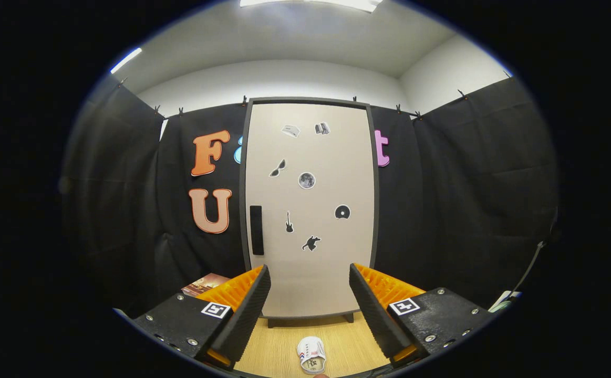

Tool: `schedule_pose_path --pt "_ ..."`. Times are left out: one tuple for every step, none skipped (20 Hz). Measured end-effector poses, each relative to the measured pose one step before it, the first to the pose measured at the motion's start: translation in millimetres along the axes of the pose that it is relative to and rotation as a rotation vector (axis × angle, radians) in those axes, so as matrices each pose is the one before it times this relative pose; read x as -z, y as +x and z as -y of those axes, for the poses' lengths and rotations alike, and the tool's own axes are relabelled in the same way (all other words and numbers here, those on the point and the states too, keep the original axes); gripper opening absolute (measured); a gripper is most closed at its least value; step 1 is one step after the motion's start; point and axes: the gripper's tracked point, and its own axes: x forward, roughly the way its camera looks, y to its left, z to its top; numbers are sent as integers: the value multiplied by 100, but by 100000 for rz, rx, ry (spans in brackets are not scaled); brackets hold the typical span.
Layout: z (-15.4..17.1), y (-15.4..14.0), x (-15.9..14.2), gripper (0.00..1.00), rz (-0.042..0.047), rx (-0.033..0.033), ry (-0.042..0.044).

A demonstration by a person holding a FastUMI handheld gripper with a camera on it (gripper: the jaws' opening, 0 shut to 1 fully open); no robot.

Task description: Open the shoe cabinet door, grab the shoes and put them into the shoe cabinet, then close the shoe cabinet door.

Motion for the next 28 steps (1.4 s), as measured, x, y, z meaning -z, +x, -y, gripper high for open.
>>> schedule_pose_path --pt "-45 2 -21 94 28 -164 91" --pt "-4 30 31 94 -67 -200 107" --pt "-67 14 -10 94 -70 -357 159" --pt "-52 -17 -22 94 -29 -485 151" --pt "-106 62 -68 94 1 -548 326" --pt "-174 0 -44 94 -27 -840 164" --pt "-228 136 -44 94 -157 -868 -40" --pt "-468 510 160 94 -130 -933 -21" --pt "-835 1042 161 94 -249 -944 9" --pt "-1065 1565 -4 94 -236 -658 -1" --pt "-761 1188 -88 94 -182 -1012 330" --pt "-524 1013 -77 94 32 -929 444" --pt "-586 1017 -38 94 23 -758 476" --pt "-641 1039 13 94 -72 -704 287" --pt "-717 1085 54 94 -151 -1160 447" --pt "-523 1185 -1 94 -263 -744 57" --pt "-627 1214 120 94 -438 -607 81" --pt "-594 1164 217 94 -371 -620 51" --pt "-478 1222 132 94 -478 -253 -32" --pt "-516 1299 168 94 -280 -426 63" --pt "-402 1141 103 94 -229 -162 -70" --pt "-251 1185 94 94 -192 101 150" --pt "-257 1120 100 94 -452 -47 358" --pt "-170 1051 201 94 -391 380 349" --pt "-115 1036 219 94 -568 75 514" --pt "-197 914 156 94 -536 -69 384" --pt "-43 862 243 94 -755 81 336" --pt "-102 769 120 94 -584 174 7"
